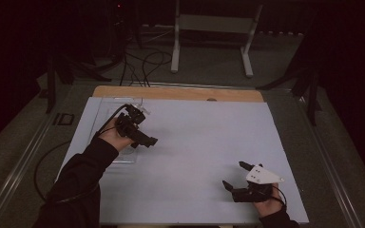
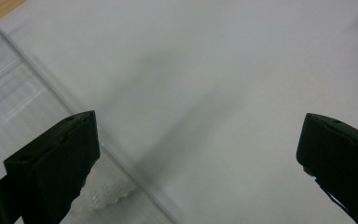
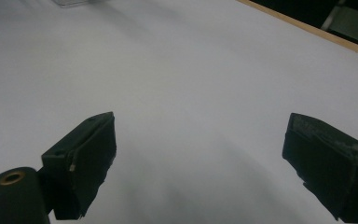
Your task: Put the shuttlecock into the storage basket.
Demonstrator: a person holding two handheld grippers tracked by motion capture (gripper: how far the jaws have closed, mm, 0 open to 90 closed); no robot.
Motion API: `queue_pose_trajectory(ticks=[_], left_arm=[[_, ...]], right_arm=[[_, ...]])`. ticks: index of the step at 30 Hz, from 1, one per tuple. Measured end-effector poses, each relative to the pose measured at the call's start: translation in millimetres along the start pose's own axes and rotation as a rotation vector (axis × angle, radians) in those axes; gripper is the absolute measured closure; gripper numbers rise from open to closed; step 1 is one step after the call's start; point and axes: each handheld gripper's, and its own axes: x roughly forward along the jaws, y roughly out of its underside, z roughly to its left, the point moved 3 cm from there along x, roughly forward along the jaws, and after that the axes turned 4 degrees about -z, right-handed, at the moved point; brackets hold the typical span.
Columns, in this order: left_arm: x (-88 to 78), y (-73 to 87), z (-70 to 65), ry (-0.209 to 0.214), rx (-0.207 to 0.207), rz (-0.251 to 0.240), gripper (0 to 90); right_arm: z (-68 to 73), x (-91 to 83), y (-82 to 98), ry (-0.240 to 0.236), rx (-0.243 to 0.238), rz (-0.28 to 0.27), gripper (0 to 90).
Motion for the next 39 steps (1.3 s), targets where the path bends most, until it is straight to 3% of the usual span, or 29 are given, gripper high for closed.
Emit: queue_pose_trajectory(ticks=[5,10,15,16,30,39], left_arm=[[2.6,-4.4,-8.7,0.025,0.043,-0.047,0.1],[5.7,-8.2,-17.3,0.075,0.059,-0.068,0.1],[9.8,-9.3,-24.7,0.1,0.074,-0.072,0.1],[11.8,-10.3,-30.2,0.113,0.094,-0.084,0.1],[28.2,-13.3,-65.6,0.186,0.176,-0.093,0.1],[38.2,-6.5,-81.8,0.242,0.205,-0.101,0.1]], right_arm=[[0.1,0.3,0.1,0.0,-0.001,0.0,9.8],[0.3,0.5,0.0,-0.001,-0.001,0.0,9.8],[0.2,0.5,0.0,-0.001,-0.002,0.0,9.8],[0.3,0.5,0.0,-0.001,-0.001,0.0,9.8],[0.4,-0.2,-0.3,-0.003,0.001,-0.002,9.8],[0.8,-0.5,-0.6,-0.003,0.003,-0.003,9.8]])
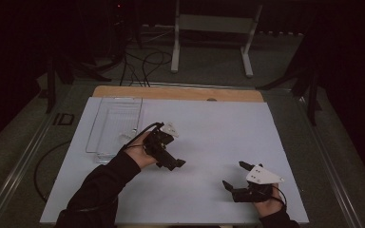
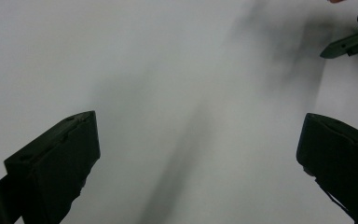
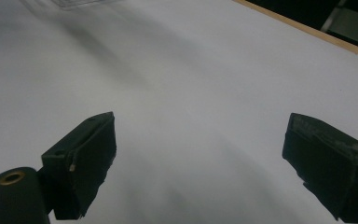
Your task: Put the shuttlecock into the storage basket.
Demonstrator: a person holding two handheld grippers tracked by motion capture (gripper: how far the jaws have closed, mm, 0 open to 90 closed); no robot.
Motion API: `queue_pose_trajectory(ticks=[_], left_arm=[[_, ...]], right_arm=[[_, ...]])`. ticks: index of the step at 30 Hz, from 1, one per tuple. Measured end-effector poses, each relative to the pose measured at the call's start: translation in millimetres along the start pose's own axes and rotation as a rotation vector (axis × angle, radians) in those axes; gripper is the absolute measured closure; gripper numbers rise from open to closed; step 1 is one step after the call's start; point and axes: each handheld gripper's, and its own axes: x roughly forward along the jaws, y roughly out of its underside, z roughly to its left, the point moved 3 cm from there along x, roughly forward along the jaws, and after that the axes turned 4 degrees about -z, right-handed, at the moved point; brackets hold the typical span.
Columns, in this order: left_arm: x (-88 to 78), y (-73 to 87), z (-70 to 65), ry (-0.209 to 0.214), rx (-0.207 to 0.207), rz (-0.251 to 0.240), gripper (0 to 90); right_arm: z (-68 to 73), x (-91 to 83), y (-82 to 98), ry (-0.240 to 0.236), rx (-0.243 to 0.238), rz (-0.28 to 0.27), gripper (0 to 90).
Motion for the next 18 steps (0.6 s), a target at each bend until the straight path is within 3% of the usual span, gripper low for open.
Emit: queue_pose_trajectory(ticks=[8,11,14,18], left_arm=[[13.8,12.2,-19.6,0.042,0.046,-0.004,0.1],[15.9,15.9,-23.5,0.035,0.058,-0.001,0.1],[18.4,25.0,-28.9,0.026,0.059,-0.009,0.1],[18.8,35.0,-34.1,0.046,0.059,-0.016,0.1]], right_arm=[[0.0,0.4,0.1,-0.001,-0.001,0.0,9.8],[-0.3,0.4,0.0,0.0,-0.003,-0.001,9.8],[-0.3,0.2,0.1,0.001,-0.002,-0.001,9.8],[0.0,0.5,0.1,0.0,-0.003,0.001,9.8]])
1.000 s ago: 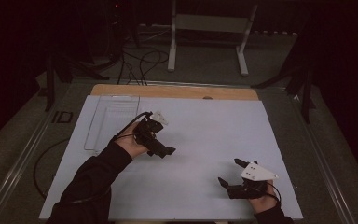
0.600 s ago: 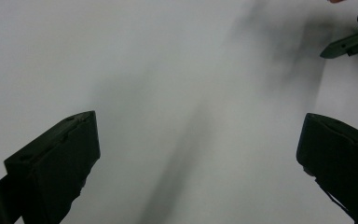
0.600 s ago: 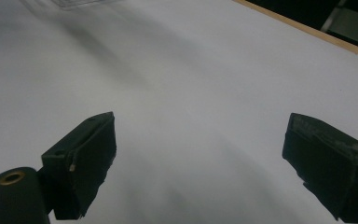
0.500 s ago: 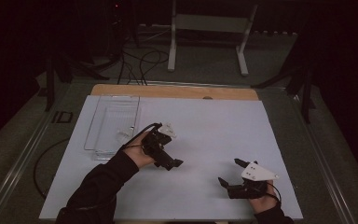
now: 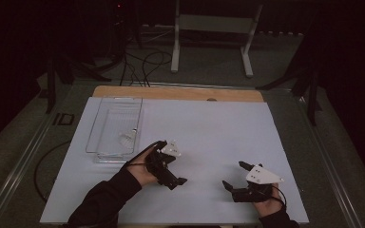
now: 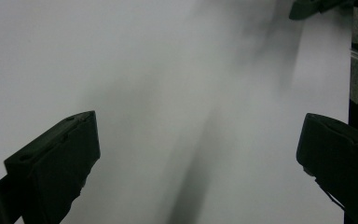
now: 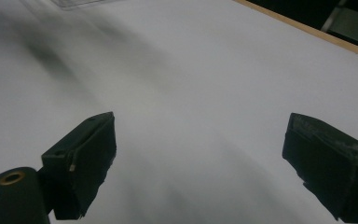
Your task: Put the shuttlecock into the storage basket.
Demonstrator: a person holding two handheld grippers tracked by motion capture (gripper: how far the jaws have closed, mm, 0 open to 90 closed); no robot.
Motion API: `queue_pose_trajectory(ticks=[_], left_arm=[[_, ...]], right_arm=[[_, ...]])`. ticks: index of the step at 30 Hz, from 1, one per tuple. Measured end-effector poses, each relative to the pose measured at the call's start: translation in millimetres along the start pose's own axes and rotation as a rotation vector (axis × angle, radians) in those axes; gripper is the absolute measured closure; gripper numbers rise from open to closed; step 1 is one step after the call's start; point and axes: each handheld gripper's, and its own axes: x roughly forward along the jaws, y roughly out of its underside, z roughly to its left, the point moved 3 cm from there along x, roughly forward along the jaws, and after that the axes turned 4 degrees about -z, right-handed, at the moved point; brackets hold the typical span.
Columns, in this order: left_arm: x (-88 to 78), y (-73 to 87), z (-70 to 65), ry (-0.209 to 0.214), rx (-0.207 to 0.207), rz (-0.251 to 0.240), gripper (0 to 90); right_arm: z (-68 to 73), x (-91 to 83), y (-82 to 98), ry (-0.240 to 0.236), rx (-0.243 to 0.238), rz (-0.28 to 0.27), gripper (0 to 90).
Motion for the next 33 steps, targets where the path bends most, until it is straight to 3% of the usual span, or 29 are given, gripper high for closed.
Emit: queue_pose_trajectory(ticks=[7,11,13,18,19,24,29,31,33], left_arm=[[0.3,17.8,-9.2,0.009,0.018,0.028,0.1],[-2.4,31.6,-12.4,0.032,0.006,-0.003,0.1],[-3.5,42.3,-13.0,-0.002,0.002,0.004,0.1],[-8.5,54.5,-18.0,0.025,-0.02,-0.024,0.1],[-12.4,59.8,-20.9,0.048,-0.032,-0.042,0.1],[-19.6,76.1,-24.9,0.049,-0.047,-0.049,0.1],[-27.4,85.4,-29.1,0.045,-0.058,-0.075,0.1],[-30.7,94.3,-29.0,0.015,-0.055,-0.066,0.1],[-34.9,99.9,-28.7,-0.001,-0.08,-0.094,0.1]], right_arm=[[0.2,-0.2,-0.1,0.001,0.0,0.001,9.8],[-0.1,0.2,0.1,0.002,-0.002,0.0,9.8],[0.0,0.3,0.3,0.002,-0.002,0.003,9.8],[0.1,0.3,0.3,0.003,-0.002,0.001,9.8],[-0.3,0.3,0.5,0.003,-0.004,0.005,9.8],[0.6,-0.2,0.1,0.006,-0.002,0.006,9.8],[0.3,0.1,0.1,0.007,-0.006,0.003,9.8],[0.0,-0.3,-0.2,0.009,-0.007,-0.003,9.8],[0.1,-0.4,0.0,0.009,-0.002,0.001,9.8]])
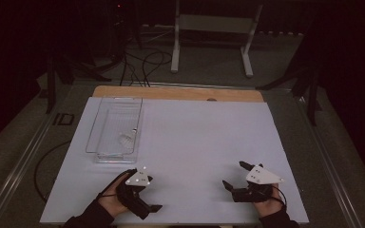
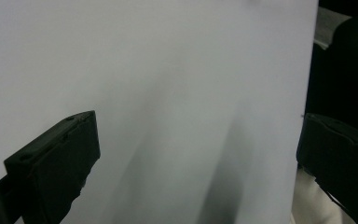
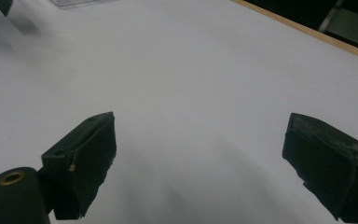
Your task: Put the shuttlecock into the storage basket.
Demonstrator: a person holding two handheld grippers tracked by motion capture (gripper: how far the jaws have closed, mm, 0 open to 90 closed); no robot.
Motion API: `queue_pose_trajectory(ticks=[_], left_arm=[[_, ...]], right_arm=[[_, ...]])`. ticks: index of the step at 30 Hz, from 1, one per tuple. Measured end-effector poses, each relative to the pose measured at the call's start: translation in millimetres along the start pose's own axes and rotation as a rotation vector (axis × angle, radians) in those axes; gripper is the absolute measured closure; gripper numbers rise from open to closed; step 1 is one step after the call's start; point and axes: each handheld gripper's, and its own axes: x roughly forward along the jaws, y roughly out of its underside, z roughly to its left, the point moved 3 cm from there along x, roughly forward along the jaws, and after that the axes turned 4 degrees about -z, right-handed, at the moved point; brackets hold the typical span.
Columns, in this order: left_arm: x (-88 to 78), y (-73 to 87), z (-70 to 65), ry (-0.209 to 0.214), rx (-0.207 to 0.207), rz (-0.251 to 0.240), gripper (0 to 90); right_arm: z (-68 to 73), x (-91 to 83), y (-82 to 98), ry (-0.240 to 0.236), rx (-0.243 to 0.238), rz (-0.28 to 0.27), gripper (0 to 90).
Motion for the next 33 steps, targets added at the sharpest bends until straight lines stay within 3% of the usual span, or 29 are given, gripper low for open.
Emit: queue_pose_trajectory(ticks=[4,5,9,10,11,14,15,17,18,21,23,24,25,31,33], left_arm=[[-6.1,6.4,0.7,-0.004,-0.032,-0.022,0.1],[-8.6,13.3,3.1,-0.031,-0.04,-0.007,0.1],[-12.5,19.6,6.0,-0.057,-0.059,-0.034,0.1],[-14.6,21.4,5.7,-0.058,-0.071,-0.063,0.1],[-15.8,22.6,6.4,-0.087,-0.053,-0.061,0.1],[-19.1,24.8,8.8,-0.091,-0.082,-0.09,0.1],[-21.8,27.5,10.9,-0.152,-0.064,-0.081,0.1],[-23.6,28.8,11.0,-0.151,-0.062,-0.086,0.1],[-27.4,30.7,11.4,-0.168,-0.076,-0.104,0.1],[-32.0,32.2,11.9,-0.155,-0.101,-0.131,0.1],[-35.5,34.0,12.1,-0.205,-0.092,-0.139,0.1],[-38.6,35.6,14.0,-0.224,-0.119,-0.155,0.1],[-40.0,35.8,13.9,-0.259,-0.115,-0.165,0.1],[-43.3,33.6,13.0,-0.267,-0.138,-0.204,0.1],[-43.9,34.1,14.8,-0.286,-0.166,-0.205,0.1]], right_arm=[[0.0,0.6,0.2,-0.001,-0.004,0.002,9.8],[0.1,0.7,0.2,-0.001,-0.005,0.001,9.8],[-0.1,0.9,0.4,-0.002,-0.006,0.005,9.8],[-0.1,0.9,0.5,-0.001,-0.006,0.006,9.8],[0.1,0.9,0.4,-0.002,-0.006,0.005,9.8],[0.0,0.7,0.2,-0.001,-0.007,0.003,9.8],[0.1,0.4,0.2,0.001,-0.005,0.001,9.8],[-0.1,0.6,0.4,-0.002,-0.002,-0.003,9.8],[-0.3,0.6,0.5,-0.001,-0.004,-0.002,9.8],[-0.1,0.6,0.5,-0.003,-0.002,-0.003,9.8],[-0.3,0.8,0.6,-0.003,-0.007,0.0,9.8],[-0.4,0.9,0.7,-0.003,-0.008,0.001,9.8],[-0.1,0.9,0.7,-0.003,-0.006,0.004,9.8],[0.0,1.5,1.3,-0.004,-0.003,0.007,9.8],[-0.4,1.7,1.6,-0.003,-0.004,0.006,9.8]])
